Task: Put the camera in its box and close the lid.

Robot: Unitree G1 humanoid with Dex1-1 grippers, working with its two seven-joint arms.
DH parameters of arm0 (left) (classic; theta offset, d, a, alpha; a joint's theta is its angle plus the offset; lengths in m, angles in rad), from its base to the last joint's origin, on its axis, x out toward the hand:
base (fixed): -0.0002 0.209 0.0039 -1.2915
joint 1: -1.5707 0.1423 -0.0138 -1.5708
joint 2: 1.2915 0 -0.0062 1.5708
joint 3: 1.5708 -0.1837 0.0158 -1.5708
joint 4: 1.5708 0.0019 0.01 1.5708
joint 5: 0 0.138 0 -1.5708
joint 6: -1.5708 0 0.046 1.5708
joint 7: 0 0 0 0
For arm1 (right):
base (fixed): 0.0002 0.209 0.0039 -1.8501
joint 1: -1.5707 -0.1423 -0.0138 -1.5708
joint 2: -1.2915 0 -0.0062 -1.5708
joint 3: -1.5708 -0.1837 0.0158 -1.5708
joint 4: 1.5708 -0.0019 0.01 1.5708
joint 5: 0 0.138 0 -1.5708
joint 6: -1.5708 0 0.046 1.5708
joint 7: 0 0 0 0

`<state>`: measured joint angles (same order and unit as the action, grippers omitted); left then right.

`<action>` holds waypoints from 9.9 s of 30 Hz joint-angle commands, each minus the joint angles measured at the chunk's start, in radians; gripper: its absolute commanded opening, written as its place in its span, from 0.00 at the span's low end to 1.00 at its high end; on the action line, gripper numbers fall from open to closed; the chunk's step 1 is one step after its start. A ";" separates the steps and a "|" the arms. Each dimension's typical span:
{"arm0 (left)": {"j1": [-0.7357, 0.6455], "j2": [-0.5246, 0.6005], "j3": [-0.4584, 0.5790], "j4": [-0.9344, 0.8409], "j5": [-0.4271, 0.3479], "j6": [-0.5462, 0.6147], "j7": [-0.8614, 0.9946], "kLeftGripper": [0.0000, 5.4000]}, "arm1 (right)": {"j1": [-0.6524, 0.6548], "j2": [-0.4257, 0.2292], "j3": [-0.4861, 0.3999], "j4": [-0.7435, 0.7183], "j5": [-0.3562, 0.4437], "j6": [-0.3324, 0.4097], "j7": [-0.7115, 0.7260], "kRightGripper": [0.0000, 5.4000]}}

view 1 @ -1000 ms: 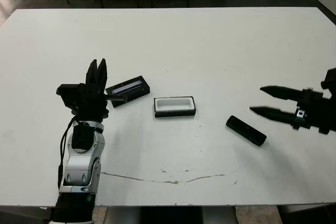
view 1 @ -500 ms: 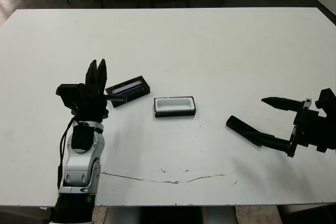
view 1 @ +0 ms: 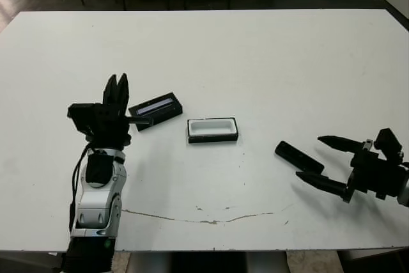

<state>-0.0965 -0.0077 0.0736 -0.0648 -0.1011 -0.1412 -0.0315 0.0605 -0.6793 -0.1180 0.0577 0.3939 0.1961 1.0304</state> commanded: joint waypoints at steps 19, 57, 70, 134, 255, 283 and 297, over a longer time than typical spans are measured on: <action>0.022 0.000 -0.004 0.000 0.017 0.018 0.024 0.00 | 0.037 0.081 -0.005 0.067 -0.023 -0.103 -0.072 0.21; 0.030 -0.013 -0.017 -0.012 0.037 0.026 0.048 0.00 | -0.882 0.224 0.320 0.538 -0.122 0.065 0.290 0.01; 0.022 -0.014 -0.021 0.000 0.037 0.013 0.042 0.00 | -0.974 0.344 0.505 0.673 -0.363 -0.070 0.357 0.01; 0.062 -0.047 -0.033 0.003 0.048 -0.015 0.060 0.00 | -0.888 0.371 0.607 0.529 -0.509 -0.064 0.328 0.01; -0.546 0.593 -0.140 0.546 -0.030 0.285 -0.943 0.78 | -0.319 0.302 0.070 -0.107 -0.299 -0.256 -0.592 0.00; -0.708 0.501 -0.206 1.084 0.070 -0.004 -1.233 1.00 | -0.315 0.252 0.107 -0.055 -0.374 -0.261 -0.560 0.00; -0.675 0.480 -0.219 1.112 0.105 -0.055 -1.255 1.00 | -0.325 0.245 0.105 -0.033 -0.368 -0.262 -0.529 0.00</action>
<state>-0.7933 0.4697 -0.1463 1.0323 0.0004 -0.2126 -1.2812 -0.2715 -0.4151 -0.0169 0.0174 0.0376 -0.0737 0.4961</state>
